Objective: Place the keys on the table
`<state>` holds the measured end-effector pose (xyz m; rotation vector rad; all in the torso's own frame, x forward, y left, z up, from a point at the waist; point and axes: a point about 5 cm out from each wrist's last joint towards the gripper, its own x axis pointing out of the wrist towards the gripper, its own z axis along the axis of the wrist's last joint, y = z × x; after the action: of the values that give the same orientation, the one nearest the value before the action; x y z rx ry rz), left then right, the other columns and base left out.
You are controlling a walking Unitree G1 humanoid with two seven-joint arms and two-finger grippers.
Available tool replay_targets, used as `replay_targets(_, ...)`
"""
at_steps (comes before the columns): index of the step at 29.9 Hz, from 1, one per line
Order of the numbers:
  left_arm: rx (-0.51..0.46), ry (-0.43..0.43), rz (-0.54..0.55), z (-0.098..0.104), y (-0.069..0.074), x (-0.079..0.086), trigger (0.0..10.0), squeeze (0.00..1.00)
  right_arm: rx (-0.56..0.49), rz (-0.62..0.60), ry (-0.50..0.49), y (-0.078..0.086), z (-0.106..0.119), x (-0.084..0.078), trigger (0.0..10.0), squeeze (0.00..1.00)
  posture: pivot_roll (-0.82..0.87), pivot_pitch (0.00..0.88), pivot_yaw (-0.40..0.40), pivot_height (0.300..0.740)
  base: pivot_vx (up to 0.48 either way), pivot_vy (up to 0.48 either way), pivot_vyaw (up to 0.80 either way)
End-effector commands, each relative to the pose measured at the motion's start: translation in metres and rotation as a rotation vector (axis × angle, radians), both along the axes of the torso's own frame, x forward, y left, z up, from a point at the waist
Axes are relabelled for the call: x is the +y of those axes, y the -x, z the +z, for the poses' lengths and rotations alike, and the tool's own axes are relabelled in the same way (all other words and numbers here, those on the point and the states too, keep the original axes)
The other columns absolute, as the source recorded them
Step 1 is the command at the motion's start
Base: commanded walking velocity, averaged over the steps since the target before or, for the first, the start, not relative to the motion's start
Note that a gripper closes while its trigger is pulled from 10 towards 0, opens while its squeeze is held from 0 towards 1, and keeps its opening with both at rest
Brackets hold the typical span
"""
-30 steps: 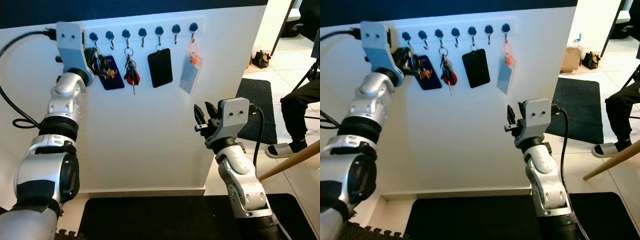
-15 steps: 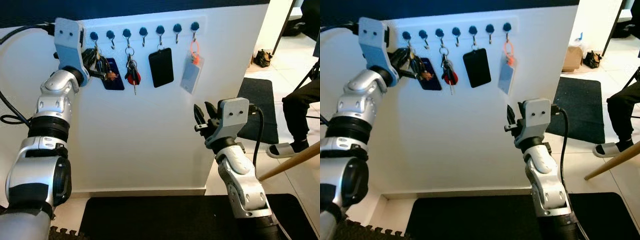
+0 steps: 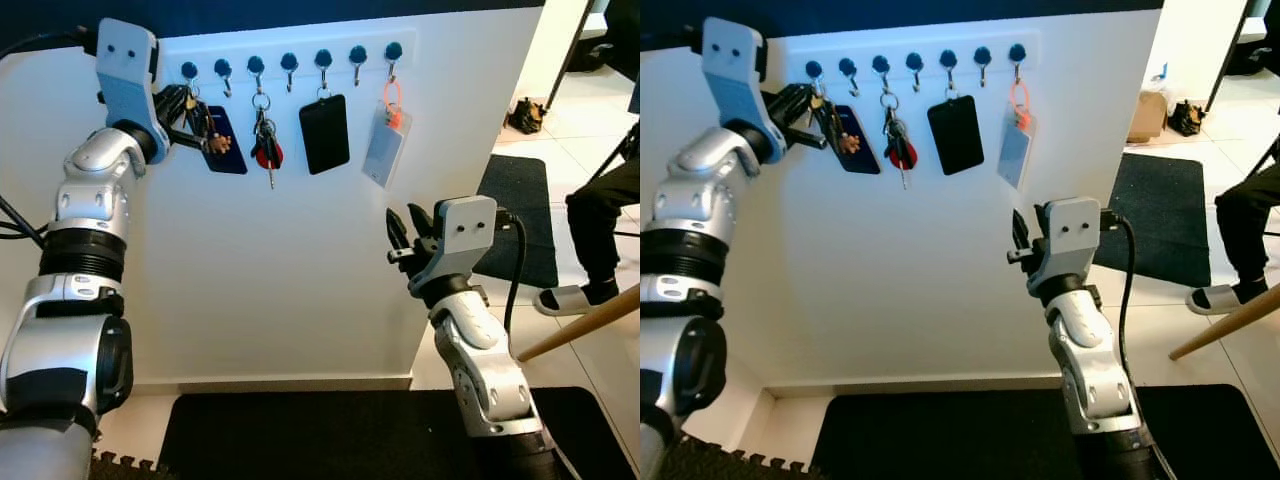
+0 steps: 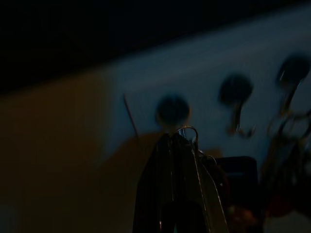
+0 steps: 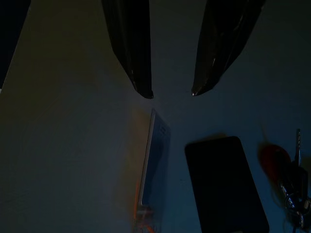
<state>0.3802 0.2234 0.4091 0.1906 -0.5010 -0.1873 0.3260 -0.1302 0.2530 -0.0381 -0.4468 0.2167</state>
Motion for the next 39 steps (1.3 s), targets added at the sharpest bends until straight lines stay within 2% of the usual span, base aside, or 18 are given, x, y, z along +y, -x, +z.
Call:
replay_targets(1,-0.020,0.001,0.023,0.006,0.008,0.015,10.0,0.00,0.013,0.004,-0.004,0.000,-0.005,0.002,10.0,0.00,0.06,0.245,0.117,0.740,0.000,0.000,0.00)
replay_targets(4,0.039,-0.102,-0.051,-0.004,0.013,0.013,10.0,0.00,0.015,0.005,-0.003,0.000,-0.006,0.002,10.0,0.00,0.06,0.243,0.117,0.740,0.000,0.000,0.00)
replay_targets(6,0.056,-0.117,-0.060,-0.008,0.013,0.012,10.0,0.00,0.015,0.004,-0.002,0.000,-0.006,0.001,10.0,0.00,0.06,0.240,0.117,0.740,0.000,0.000,0.00)
replay_targets(8,0.102,-0.149,-0.072,-0.021,0.011,0.008,10.0,0.00,0.016,0.004,-0.002,0.000,-0.006,0.001,10.0,0.00,0.06,0.240,0.116,0.740,0.000,0.000,0.00)
replay_targets(13,0.161,-0.159,-0.071,-0.039,0.007,0.003,10.0,0.00,0.016,0.010,-0.001,0.000,-0.006,0.002,10.0,0.00,0.06,0.237,0.111,0.740,0.000,0.000,0.00)
replay_targets(21,0.182,-0.173,-0.071,-0.040,0.009,0.003,10.0,0.00,0.014,0.014,0.000,-0.001,-0.005,0.003,10.0,0.00,0.06,0.234,0.112,0.740,0.000,0.000,0.00)
replay_targets(28,0.120,-0.112,-0.097,-0.019,0.017,0.007,10.0,0.00,0.015,0.012,0.000,-0.001,-0.006,0.003,10.0,0.00,0.06,0.232,0.118,0.740,0.000,0.000,0.00)
replay_targets(32,0.098,-0.035,-0.193,-0.012,0.024,0.008,10.0,0.00,0.017,0.008,-0.002,-0.001,-0.007,0.002,10.0,0.00,0.06,0.232,0.119,0.740,0.000,0.000,0.00)
replay_targets(36,0.122,0.072,-0.302,-0.014,0.024,-0.004,10.0,0.00,0.018,0.009,-0.002,-0.002,-0.008,0.002,10.0,0.00,0.07,0.232,0.116,0.740,0.000,0.000,0.00)
replay_targets(37,0.122,0.072,-0.302,-0.014,0.024,-0.004,10.0,0.00,0.018,0.009,-0.002,-0.002,-0.008,0.002,10.0,0.00,0.07,0.232,0.116,0.740,0.000,0.000,0.00)
replay_targets(39,0.160,0.135,-0.349,-0.019,0.020,-0.013,10.0,0.00,0.018,0.011,-0.003,-0.002,-0.007,0.003,10.0,0.00,0.07,0.233,0.116,0.740,0.000,0.000,0.00)
